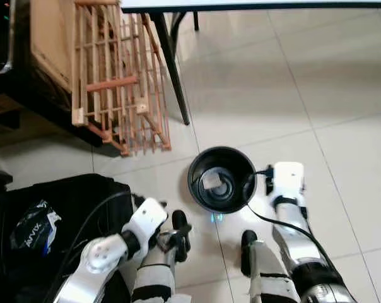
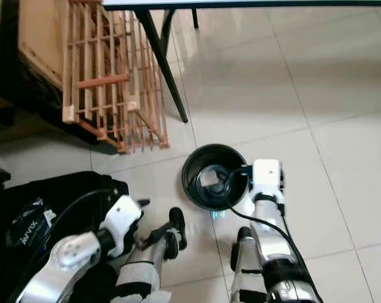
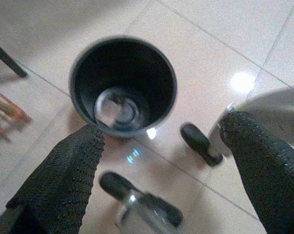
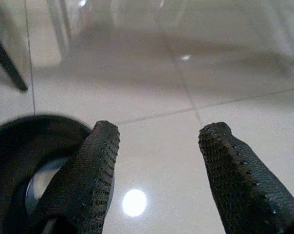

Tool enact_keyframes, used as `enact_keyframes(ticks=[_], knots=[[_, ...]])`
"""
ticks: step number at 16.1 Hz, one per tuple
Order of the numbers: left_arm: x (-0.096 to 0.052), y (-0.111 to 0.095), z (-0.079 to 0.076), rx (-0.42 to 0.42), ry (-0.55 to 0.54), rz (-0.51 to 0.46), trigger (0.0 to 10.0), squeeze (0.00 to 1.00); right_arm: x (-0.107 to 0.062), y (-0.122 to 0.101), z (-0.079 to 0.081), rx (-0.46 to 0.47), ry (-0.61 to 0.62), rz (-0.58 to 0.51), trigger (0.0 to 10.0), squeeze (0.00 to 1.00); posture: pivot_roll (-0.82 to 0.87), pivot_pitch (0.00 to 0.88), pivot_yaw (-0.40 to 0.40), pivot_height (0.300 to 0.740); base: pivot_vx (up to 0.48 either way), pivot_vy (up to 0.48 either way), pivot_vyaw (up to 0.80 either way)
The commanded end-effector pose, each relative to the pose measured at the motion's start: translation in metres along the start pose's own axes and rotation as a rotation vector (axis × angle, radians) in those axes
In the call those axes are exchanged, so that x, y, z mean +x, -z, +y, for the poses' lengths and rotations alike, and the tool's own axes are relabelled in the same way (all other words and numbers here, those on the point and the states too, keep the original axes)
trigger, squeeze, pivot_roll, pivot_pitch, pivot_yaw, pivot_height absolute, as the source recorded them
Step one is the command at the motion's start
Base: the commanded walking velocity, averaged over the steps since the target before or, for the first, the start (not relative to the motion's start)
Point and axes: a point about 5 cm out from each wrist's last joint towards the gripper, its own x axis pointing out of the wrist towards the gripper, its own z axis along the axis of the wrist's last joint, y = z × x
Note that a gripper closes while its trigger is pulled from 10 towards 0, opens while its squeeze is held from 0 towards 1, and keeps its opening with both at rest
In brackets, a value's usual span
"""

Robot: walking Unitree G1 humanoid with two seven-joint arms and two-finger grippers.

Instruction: Picking trash to rubbish bin

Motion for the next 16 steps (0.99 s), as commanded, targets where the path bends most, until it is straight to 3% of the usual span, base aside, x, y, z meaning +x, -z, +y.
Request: enact_keyframes(ticks=[1,9,16], knots=[[0.0,0.01,-0.001,-0.018,-0.007,0.032,10.0,0.0,-0.007,0.003,-0.003,0.028,0.008,0.02,10.0,0.0,0.05,0.327,0.139,0.74,0.0,0.0,0.0],[0.034,-0.017,0.016,-0.019,-0.083,-0.113,10.0,0.0,-0.041,-0.03,-0.039,0.08,0.067,-0.061,10.0,0.0,-0.02,0.183,0.139,0.74,0.0,0.0,0.0],[0.03,-0.039,0.043,-0.141,-0.329,-0.248,10.0,0.0,-0.081,-0.049,-0.039,0.088,0.008,-0.078,10.0,0.0,-0.07,0.131,0.108,0.74,0.0,0.0,0.0]])
